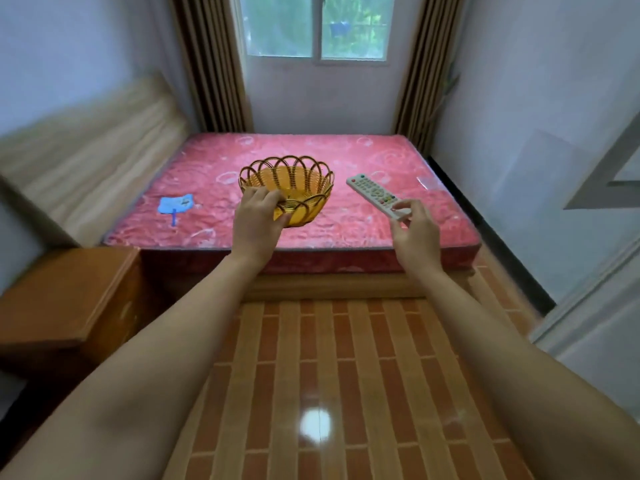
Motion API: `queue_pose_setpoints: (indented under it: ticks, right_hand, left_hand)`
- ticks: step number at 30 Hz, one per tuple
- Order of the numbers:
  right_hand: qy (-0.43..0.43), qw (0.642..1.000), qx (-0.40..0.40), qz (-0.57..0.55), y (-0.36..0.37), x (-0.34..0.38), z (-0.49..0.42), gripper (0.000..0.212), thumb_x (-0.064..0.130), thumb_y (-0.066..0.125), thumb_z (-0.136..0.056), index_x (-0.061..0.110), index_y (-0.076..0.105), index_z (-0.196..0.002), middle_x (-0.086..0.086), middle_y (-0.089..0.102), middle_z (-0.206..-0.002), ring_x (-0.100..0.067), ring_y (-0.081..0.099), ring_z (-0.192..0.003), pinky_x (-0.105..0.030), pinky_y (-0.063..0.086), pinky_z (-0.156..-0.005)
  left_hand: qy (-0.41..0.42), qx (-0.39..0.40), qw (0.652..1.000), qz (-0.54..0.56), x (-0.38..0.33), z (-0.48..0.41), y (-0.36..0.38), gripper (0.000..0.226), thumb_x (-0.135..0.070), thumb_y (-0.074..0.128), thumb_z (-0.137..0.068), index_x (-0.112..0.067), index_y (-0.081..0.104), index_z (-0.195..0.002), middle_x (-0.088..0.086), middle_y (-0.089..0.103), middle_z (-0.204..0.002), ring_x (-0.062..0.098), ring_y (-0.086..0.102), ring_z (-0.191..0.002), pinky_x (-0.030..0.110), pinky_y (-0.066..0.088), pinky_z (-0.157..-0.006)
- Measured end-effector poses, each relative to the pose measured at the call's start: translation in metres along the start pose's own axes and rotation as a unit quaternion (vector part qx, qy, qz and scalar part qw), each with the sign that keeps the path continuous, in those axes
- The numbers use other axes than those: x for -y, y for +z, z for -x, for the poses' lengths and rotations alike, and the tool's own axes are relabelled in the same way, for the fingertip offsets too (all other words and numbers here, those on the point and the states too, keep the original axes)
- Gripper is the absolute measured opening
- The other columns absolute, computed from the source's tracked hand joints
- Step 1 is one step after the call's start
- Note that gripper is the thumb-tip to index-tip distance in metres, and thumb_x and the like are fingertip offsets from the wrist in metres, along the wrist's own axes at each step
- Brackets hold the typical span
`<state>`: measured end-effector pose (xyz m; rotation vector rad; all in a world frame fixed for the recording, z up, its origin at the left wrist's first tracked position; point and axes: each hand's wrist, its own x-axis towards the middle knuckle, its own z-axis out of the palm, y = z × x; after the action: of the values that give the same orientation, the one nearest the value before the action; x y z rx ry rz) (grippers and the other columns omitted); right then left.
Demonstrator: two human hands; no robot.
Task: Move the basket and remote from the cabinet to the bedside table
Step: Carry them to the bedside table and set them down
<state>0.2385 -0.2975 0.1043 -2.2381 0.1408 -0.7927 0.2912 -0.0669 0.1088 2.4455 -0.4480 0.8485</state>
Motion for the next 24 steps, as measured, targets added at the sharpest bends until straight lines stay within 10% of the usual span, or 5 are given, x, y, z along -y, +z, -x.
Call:
queue_pose_setpoints:
  ticks: [16,20,24]
  right_hand:
    - [-0.082,0.973,0.116,-0.183,0.175,0.110,0.055,0.012,-0.003,0.056,-0.083,0.000,0.053,-0.094,-0.018,0.059,-0.105,-0.028,0.057,-0.100,-0.018,0.050,-0.073]
    - [-0.087,0.962,0.141,-0.216,0.215,0.129,0.079,0.015,0.000,0.055,-0.083,0.008,0.052,-0.096,-0.004,0.055,-0.097,-0.031,0.059,-0.098,-0.050,0.053,-0.081]
    - [-0.078,0.952,0.167,-0.243,0.252,0.151,0.095,0.014,-0.001,0.054,-0.084,0.007,0.052,-0.096,-0.012,0.060,-0.101,-0.029,0.059,-0.102,-0.046,0.053,-0.083]
  left_hand:
    - [-0.151,-0.058,0.977,-0.136,0.148,0.106,-0.115,0.025,-0.008,0.072,-0.071,-0.003,0.062,-0.093,0.018,0.062,-0.092,0.036,0.052,-0.094,0.047,0.044,-0.079]
    - [-0.172,-0.065,0.968,-0.170,0.182,0.134,-0.142,0.025,-0.007,0.073,-0.071,-0.002,0.062,-0.092,0.018,0.063,-0.092,0.035,0.053,-0.095,0.046,0.045,-0.079]
    - [-0.199,-0.073,0.955,-0.208,0.212,0.155,-0.162,0.025,-0.006,0.073,-0.071,-0.002,0.062,-0.093,0.017,0.064,-0.093,0.036,0.055,-0.096,0.044,0.044,-0.084]
